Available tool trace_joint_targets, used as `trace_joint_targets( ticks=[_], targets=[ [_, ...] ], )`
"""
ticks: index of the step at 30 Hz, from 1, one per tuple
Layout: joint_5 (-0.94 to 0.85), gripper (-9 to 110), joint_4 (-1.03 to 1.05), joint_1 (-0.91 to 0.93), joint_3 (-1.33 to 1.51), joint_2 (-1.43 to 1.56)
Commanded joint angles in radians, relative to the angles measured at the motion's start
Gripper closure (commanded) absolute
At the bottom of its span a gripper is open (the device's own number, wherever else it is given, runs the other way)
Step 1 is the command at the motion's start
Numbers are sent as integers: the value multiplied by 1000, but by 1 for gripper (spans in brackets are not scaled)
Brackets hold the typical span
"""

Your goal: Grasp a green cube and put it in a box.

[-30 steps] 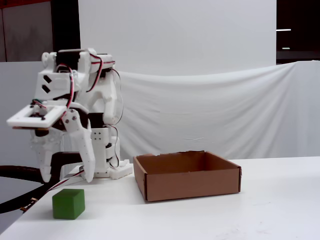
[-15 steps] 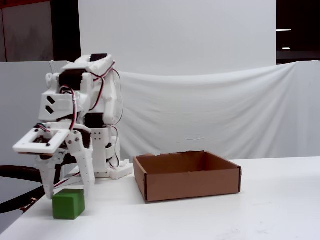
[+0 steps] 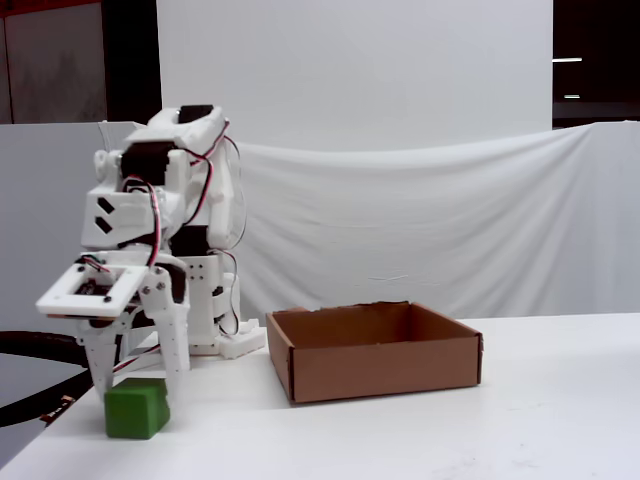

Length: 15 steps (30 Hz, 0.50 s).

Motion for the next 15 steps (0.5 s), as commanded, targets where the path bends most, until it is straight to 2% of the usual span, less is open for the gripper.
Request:
trace_joint_targets(
  ticks=[1,15],
  targets=[
    [-2,80,-14,-15,-60,-12],
    [43,87,-32,-31,-91,-37]
  ],
)
